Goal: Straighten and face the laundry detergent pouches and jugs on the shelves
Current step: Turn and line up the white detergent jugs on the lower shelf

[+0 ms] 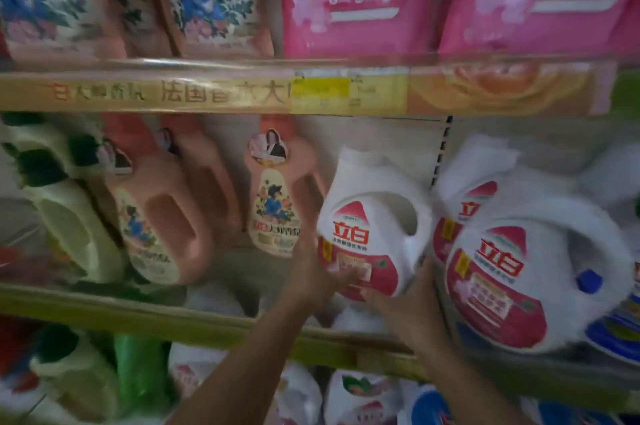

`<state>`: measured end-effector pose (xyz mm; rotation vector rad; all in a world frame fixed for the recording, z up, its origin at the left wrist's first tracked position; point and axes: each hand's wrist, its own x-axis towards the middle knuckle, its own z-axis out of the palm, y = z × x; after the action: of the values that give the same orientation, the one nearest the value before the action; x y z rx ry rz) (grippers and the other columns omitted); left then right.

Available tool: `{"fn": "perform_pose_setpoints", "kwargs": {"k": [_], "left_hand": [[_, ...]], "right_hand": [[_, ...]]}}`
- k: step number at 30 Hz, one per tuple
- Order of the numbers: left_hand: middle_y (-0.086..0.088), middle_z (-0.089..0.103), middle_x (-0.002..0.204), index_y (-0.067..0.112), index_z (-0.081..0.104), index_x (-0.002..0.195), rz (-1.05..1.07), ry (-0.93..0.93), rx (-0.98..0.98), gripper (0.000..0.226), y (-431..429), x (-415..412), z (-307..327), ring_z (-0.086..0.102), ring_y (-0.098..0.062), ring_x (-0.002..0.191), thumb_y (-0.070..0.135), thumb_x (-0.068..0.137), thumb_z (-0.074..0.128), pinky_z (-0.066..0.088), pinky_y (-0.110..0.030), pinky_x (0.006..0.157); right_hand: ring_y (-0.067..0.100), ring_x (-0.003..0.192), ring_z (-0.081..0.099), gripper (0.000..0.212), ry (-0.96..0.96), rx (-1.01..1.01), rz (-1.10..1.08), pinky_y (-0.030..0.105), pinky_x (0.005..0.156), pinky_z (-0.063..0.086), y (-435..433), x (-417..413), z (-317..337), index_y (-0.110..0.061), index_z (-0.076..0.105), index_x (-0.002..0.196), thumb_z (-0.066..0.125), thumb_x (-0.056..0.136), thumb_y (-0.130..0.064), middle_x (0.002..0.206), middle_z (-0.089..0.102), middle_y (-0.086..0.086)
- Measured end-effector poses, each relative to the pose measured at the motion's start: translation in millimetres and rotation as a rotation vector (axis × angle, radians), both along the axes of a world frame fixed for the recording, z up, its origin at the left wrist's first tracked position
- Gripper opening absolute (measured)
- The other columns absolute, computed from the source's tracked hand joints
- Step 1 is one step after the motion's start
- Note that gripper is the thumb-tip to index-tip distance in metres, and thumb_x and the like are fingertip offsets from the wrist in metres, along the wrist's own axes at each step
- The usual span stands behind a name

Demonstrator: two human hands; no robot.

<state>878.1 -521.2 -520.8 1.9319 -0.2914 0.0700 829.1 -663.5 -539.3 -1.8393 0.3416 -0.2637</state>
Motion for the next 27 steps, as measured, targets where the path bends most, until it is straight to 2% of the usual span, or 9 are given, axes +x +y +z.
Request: {"fn": "perform_pose_setpoints", "kwargs": {"k": [2, 5, 7, 10, 14, 19, 23, 24, 27], "left_hand": [[-0.001, 0.071, 0.102, 0.014, 0.05, 0.116, 0.012, -0.051, -0.078, 0.071, -5.7, 18.7, -22.3, 0.069, -0.009, 0.095, 0.017, 0.057, 0.09, 0.059, -0.037, 0.079], [0.004, 0.067, 0.106, 0.018, 0.045, 0.118, 0.035, -0.123, -0.142, 0.08, -15.6, 29.4, -36.3, 0.067, -0.007, 0.097, 0.016, 0.053, 0.091, 0.059, -0.032, 0.079], [0.007, 0.063, 0.11, 0.024, 0.04, 0.122, 0.076, -0.133, -0.157, 0.093, -19.8, 32.5, -42.8, 0.064, -0.006, 0.1, 0.03, 0.045, 0.093, 0.058, -0.029, 0.08], [0.009, 0.062, 0.112, 0.027, 0.039, 0.126, 0.107, -0.148, -0.167, 0.1, -21.7, 32.6, -46.7, 0.063, -0.005, 0.102, 0.034, 0.042, 0.092, 0.057, -0.024, 0.079], [0.007, 0.061, 0.114, 0.029, 0.037, 0.127, 0.127, -0.16, -0.162, 0.104, -22.1, 34.6, -50.8, 0.062, -0.01, 0.105, 0.045, 0.039, 0.091, 0.058, -0.037, 0.083], [-0.007, 0.031, 0.137, 0.024, 0.014, 0.144, 0.201, -0.143, -0.055, 0.126, -33.4, 32.3, -45.8, 0.038, -0.024, 0.127, 0.044, 0.045, 0.089, 0.042, -0.046, 0.104], [-0.008, 0.025, 0.138, 0.017, 0.013, 0.144, 0.205, -0.159, -0.036, 0.121, -44.2, 43.2, -46.1, 0.038, -0.025, 0.126, 0.038, 0.053, 0.088, 0.041, -0.038, 0.105], [-0.008, 0.024, 0.138, 0.017, 0.012, 0.144, 0.203, -0.163, -0.031, 0.119, -46.7, 46.4, -47.8, 0.039, -0.025, 0.125, 0.037, 0.054, 0.088, 0.04, -0.036, 0.104], [-0.008, 0.023, 0.139, 0.017, 0.008, 0.146, 0.197, -0.167, 0.0, 0.118, -53.9, 54.2, -49.2, 0.037, -0.023, 0.127, 0.026, 0.06, 0.087, 0.036, -0.031, 0.104]], "right_hand": [[0.014, 0.115, 0.053, 0.113, -0.059, -0.002, -0.019, 0.026, 0.087, 0.05, -0.6, 11.4, -15.5, -0.026, 0.019, 0.141, 0.088, 0.053, -0.033, 0.128, 0.047, -0.004], [0.005, 0.114, 0.049, 0.114, -0.185, -0.02, -0.031, 0.005, 0.063, 0.046, -0.3, 21.8, -30.0, -0.034, 0.012, 0.142, 0.087, 0.057, -0.025, 0.127, 0.043, -0.011], [0.008, 0.116, 0.051, 0.117, -0.272, -0.019, -0.04, 0.009, 0.066, 0.05, -0.2, 29.1, -42.4, -0.039, 0.012, 0.14, 0.089, 0.052, -0.028, 0.129, 0.046, -0.009], [0.014, 0.114, 0.055, 0.115, -0.332, -0.009, -0.085, 0.023, 0.072, 0.057, 1.7, 38.5, -55.0, -0.039, 0.013, 0.139, 0.089, 0.055, -0.023, 0.13, 0.047, -0.003], [0.018, 0.115, 0.055, 0.109, -0.371, -0.055, -0.118, 0.041, 0.079, 0.058, 1.1, 48.1, -64.1, -0.038, 0.014, 0.138, 0.088, 0.059, -0.018, 0.131, 0.046, 0.0], [0.016, 0.116, 0.055, 0.102, -0.407, -0.088, -0.112, 0.033, 0.08, 0.058, -8.0, 57.8, -66.7, -0.028, 0.02, 0.14, 0.086, 0.062, -0.016, 0.13, 0.049, 0.002], [0.011, 0.108, 0.057, 0.097, -0.366, -0.119, -0.113, 0.012, 0.062, 0.053, -17.8, 72.7, -67.4, -0.025, 0.021, 0.14, 0.084, 0.066, -0.018, 0.128, 0.052, 0.002], [0.012, 0.108, 0.058, 0.099, -0.352, -0.133, -0.118, 0.013, 0.063, 0.054, -20.8, 76.0, -67.7, -0.023, 0.022, 0.141, 0.085, 0.065, -0.019, 0.129, 0.052, 0.003], [0.022, 0.117, 0.056, 0.104, -0.307, -0.17, -0.158, 0.035, 0.083, 0.057, -28.0, 82.6, -67.4, -0.019, 0.021, 0.142, 0.087, 0.061, -0.019, 0.134, 0.047, 0.006]]}}
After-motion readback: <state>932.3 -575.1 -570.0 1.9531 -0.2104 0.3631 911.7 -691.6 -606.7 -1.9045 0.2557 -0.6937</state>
